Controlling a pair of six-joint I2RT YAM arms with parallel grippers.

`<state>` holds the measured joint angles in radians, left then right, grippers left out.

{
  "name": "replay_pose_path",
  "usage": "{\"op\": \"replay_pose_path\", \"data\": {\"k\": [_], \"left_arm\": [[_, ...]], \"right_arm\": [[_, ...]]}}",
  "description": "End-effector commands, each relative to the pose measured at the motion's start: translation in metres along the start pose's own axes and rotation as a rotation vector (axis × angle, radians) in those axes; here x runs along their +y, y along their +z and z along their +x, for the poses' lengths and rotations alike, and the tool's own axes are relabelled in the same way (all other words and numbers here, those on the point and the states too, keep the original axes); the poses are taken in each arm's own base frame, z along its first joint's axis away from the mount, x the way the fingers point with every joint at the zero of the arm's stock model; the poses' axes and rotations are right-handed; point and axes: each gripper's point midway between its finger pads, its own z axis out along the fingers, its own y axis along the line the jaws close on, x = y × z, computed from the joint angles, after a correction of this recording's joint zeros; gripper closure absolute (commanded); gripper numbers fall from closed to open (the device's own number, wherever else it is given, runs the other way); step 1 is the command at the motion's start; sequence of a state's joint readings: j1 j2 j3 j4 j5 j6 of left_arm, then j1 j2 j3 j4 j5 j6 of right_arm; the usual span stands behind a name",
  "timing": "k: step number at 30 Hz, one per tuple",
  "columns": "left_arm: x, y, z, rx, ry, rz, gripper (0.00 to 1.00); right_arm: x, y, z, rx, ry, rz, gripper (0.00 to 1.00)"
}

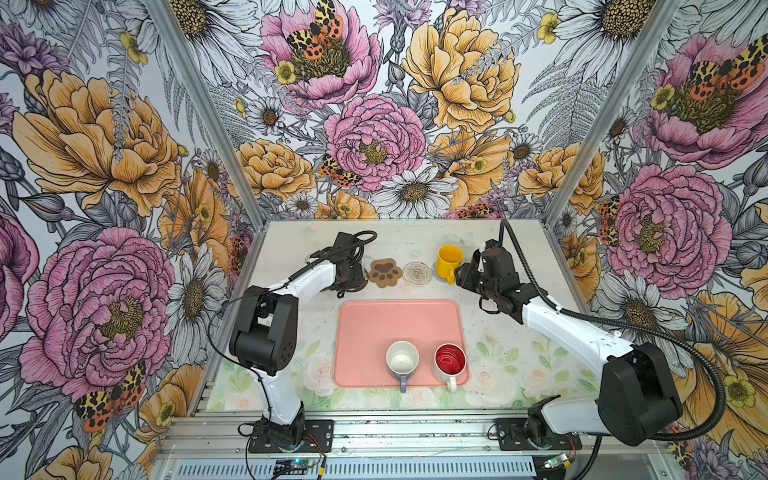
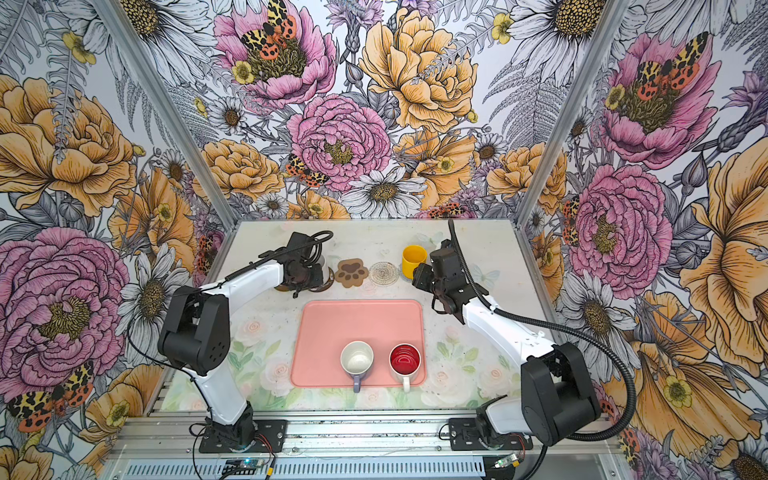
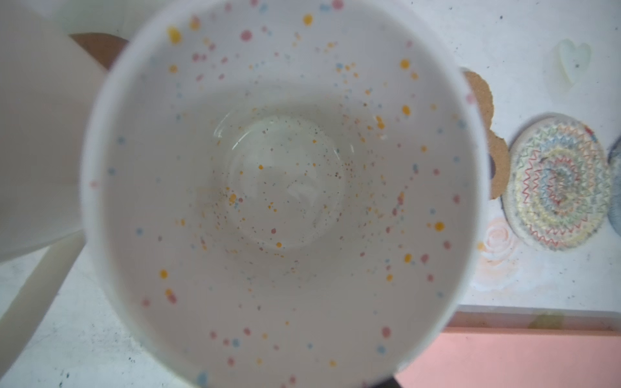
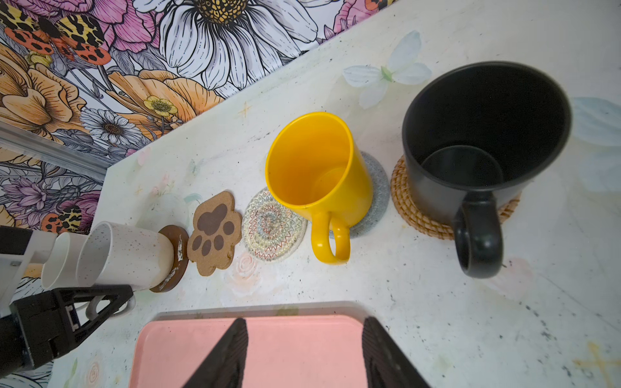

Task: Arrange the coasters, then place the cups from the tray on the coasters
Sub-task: 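Lower the speckled mug onto the dark brown round coaster, then open the left gripper and raise it off the speckled mug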

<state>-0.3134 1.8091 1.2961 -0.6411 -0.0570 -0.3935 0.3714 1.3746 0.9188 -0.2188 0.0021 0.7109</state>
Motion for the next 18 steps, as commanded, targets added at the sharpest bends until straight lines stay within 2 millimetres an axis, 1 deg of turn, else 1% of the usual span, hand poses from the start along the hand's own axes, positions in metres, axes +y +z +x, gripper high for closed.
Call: {"op": "replay_pose_path", "data": {"k": [1, 2, 10, 14, 18], "left_arm": [[-0.009, -0.012, -0.021, -0.068, -0.015, 0.046, 0.64], [-0.009, -0.013, -0.022, -0.07, -0.016, 0.046, 0.62], [-0.01, -0.028, -0.024, -0.094, -0.017, 0.053, 0.56], [-0.012, -0.043, -0.026, -0.121, -0.017, 0.063, 0.53], [-0.014, -0.063, -0.029, -0.161, -0.015, 0.071, 0.53]], "right_arm": [[0.003, -0.003, -0.008, -0.024, 0.009, -0.016, 0.43], [0.003, -0.003, -0.008, -0.025, 0.01, -0.017, 0.43], [0.003, -0.002, -0.008, -0.024, 0.009, -0.016, 0.43], [0.003, -0.002, -0.008, -0.023, 0.008, -0.017, 0.43], [0.003, -0.002, -0.008, -0.022, 0.008, -0.017, 0.43]]}}
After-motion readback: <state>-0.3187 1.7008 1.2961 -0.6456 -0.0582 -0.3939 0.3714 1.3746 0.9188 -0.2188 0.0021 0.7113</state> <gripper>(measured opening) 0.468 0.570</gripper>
